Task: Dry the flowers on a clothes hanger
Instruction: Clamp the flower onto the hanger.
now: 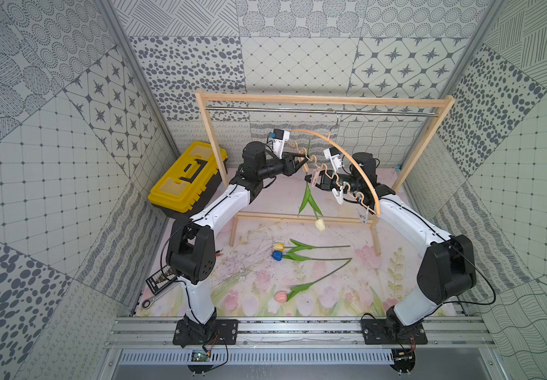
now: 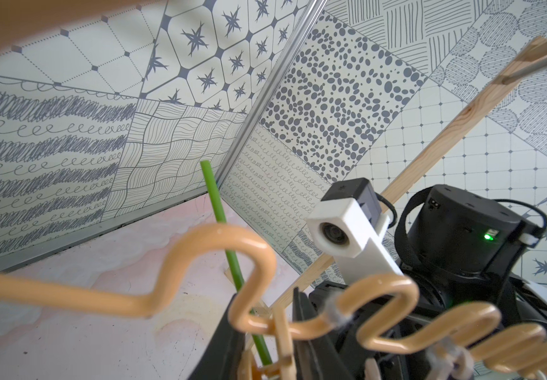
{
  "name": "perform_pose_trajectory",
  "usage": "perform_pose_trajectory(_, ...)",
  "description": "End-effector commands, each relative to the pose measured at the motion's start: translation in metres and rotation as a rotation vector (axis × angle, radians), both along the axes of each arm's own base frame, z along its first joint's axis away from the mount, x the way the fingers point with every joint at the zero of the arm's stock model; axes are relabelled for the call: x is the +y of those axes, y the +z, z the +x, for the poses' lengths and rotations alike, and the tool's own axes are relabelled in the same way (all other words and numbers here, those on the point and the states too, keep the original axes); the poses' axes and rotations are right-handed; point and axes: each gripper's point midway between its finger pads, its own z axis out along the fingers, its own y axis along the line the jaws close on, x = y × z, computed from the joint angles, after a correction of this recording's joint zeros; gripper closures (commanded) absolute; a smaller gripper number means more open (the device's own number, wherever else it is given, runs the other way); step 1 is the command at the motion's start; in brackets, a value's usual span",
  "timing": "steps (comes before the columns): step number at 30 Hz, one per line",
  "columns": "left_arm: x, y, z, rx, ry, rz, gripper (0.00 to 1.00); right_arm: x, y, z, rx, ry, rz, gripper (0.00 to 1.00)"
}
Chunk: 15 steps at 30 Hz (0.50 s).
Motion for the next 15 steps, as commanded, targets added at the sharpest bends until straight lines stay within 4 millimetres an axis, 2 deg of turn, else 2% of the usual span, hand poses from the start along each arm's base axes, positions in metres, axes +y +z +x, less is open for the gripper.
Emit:
perform_pose_trajectory(1, -0.0005, 0.0190, -0.0058, -0.070, -0.011, -0.026, 0.76, 0.0045, 0.0314, -0.0086, -0.105, 0.031, 0.054, 1.00)
perform_pose_trajectory(10, -0.0016, 0.0180, -0.0077, -0.067, -0.014, -0.031, 0.76, 0.0064, 0.0335, -0.0069, -0.108, 0.039, 0.052, 1.00)
perform_pose_trajectory(15, -0.0015, 0.0202, -0.0090, -0.072, -0.016, -0.038, 0.63, 0.0071, 0.0273, -0.0059, -0.096, 0.043, 0.042, 1.00)
